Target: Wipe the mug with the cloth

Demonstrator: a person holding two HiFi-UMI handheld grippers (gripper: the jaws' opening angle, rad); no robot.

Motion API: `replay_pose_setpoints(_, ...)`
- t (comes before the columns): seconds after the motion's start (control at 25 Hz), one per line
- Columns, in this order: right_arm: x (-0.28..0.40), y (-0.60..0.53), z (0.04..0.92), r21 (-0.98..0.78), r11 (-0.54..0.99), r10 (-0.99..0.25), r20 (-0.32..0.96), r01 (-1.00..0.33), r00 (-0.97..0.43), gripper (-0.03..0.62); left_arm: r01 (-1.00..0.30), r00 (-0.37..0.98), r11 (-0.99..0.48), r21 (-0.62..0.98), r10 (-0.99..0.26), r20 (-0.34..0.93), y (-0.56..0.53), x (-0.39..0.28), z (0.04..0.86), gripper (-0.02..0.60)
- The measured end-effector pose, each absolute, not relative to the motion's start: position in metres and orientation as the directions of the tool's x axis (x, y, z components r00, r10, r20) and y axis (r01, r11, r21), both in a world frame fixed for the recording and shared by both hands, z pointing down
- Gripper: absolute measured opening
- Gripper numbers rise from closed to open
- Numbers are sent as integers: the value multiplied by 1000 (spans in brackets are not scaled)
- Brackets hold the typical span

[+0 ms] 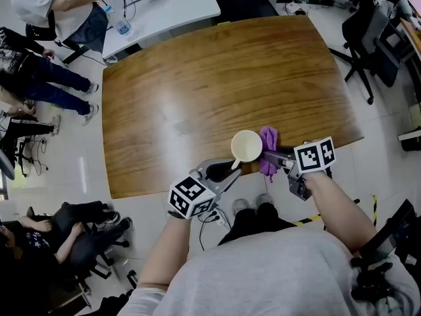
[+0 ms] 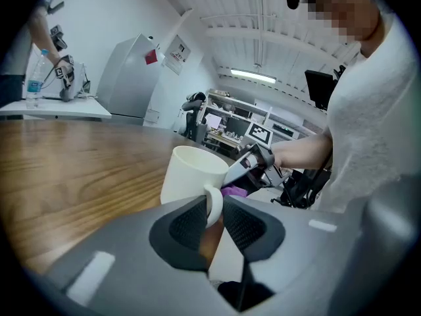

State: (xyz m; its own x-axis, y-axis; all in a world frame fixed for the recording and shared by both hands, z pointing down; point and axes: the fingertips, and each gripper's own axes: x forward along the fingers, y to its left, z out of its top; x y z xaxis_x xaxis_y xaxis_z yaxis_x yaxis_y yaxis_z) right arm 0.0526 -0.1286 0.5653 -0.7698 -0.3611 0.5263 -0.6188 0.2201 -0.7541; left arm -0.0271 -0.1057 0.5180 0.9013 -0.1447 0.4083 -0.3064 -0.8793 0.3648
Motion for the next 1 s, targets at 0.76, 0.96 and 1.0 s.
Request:
replay_pose_setpoints(0.76,51,-110,490,-854,105,-587,362,-510,-725,110,-259,923,-869,421,-95,372,-91,-12,514,69)
replay_pose_setpoints(0.96,44,-109,517,-839,80,-580,400,-538,-710,110,-242,923,-876,417,-75,378,-91,-11,514,68)
replay_pose_setpoints(1.0,45,-110,523,-841,66,-581,406,-537,-706,110,-239,922,-878,415,-71,380,-91,-10,514,67)
